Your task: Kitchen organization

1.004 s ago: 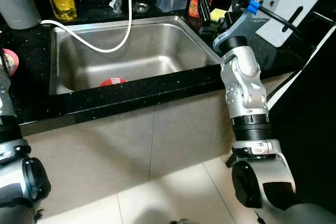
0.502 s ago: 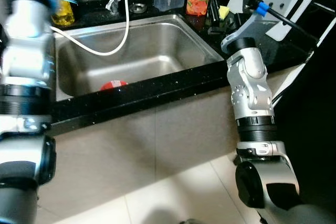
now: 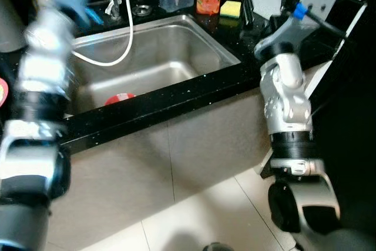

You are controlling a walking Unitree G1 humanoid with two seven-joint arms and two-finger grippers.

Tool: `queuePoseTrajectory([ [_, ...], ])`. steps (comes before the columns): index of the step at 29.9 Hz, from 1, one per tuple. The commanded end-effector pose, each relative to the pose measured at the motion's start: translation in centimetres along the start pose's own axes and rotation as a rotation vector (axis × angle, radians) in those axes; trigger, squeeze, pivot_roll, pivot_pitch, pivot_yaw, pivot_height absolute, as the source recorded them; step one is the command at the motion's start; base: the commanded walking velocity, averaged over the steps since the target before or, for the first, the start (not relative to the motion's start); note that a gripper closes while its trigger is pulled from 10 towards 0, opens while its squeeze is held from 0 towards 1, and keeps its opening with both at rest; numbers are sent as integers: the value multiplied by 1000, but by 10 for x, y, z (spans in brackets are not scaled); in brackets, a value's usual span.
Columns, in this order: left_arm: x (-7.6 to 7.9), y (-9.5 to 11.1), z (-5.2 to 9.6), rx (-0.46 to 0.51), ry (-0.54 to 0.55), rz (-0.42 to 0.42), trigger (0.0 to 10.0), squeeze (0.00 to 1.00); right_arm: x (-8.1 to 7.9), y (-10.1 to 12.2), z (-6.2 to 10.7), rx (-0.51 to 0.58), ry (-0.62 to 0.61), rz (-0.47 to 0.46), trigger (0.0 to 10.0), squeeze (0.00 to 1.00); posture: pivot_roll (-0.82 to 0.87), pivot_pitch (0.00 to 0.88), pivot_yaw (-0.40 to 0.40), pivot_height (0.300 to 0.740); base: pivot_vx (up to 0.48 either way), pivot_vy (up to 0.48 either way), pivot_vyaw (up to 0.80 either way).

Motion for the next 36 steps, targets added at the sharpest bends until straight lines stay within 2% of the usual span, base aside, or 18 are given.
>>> queuePoseTrajectory([
  [1,-23,-50,11,-195,116,-82,10000,0,-4,-4,-1,-14,21,-9,10000,0,158,0,-10,740,0,0,0],
  [3,-21,-95,36,-368,120,-157,10000,0,-8,-13,-1,-43,39,-12,10000,0,167,0,-23,740,0,0,0],
  [5,-15,-109,46,-412,101,-163,10000,0,-8,-17,0,-54,44,-10,10000,0,165,0,-32,740,0,0,0],
  [10,-22,-74,25,-277,133,-163,10000,0,-6,-15,-3,-52,54,-4,10000,0,173,0,-41,740,0,0,0],
  [11,-8,-42,14,-136,80,-159,10000,0,-8,-17,-3,-54,58,-4,10000,0,177,0,-38,740,0,0,0],
  [12,-8,-42,14,-136,80,-159,10000,0,-8,-17,-3,-54,58,-4,10000,0,177,0,-38,740,0,0,0],
  [13,55,22,16,158,-190,-167,10000,0,-12,-17,-3,-46,68,-1,10000,0,178,0,-31,740,0,0,0],
  [14,55,22,16,158,-190,-167,10000,0,-12,-17,-3,-46,68,-1,10000,0,178,0,-31,740,0,0,0],
  [15,80,45,25,278,-298,-207,10000,0,-13,-16,-4,-41,67,-2,10000,0,178,0,-31,740,0,0,0],
  [17,80,45,25,278,-298,-207,10000,0,-13,-16,-4,-41,67,-2,10000,0,178,0,-31,740,0,0,0],
  [19,112,68,44,399,-419,-225,10000,0,-12,-18,-2,-41,62,1,10000,0,171,0,-4,740,0,0,0],
  [21,160,29,78,286,-752,-318,10000,0,-9,-19,0,-40,51,2,10000,0,163,0,19,740,0,0,0],
  [22,160,29,78,286,-752,-318,10000,0,-9,-19,0,-40,51,2,10000,0,163,0,19,740,0,0,0],
  [25,174,-20,103,139,-926,-412,10000,0,-6,-18,2,-35,39,2,10000,0,153,0,32,740,0,0,0],
  [28,165,-27,96,122,-869,-401,10000,0,-1,-23,6,-45,25,10,10000,0,148,0,35,740,0,0,0],
  [32,137,13,58,231,-643,-292,10000,0,1,-20,3,-39,24,14,10000,0,147,0,34,740,0,0,0],
  [34,79,39,16,260,-318,-207,10000,0,1,-20,1,-35,22,13,10000,0,155,0,31,740,0,0,0],
  [36,-1,39,-10,205,5,-181,10000,0,-3,-21,1,-34,23,3,10000,0,160,0,27,740,0,0,0],
])
Point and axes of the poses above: a point about 5 cm out from each wrist's last joint towards the gripper, its own z axis pointing back from the gripper into the wrist, its own y axis along the axis of the wrist's last joint, x = y × z, the point moved 6 cm from there along -z, pointing out of the wrist towards the gripper, and after that the axes turned 4 degrees about -z, right-handed, at the moved point
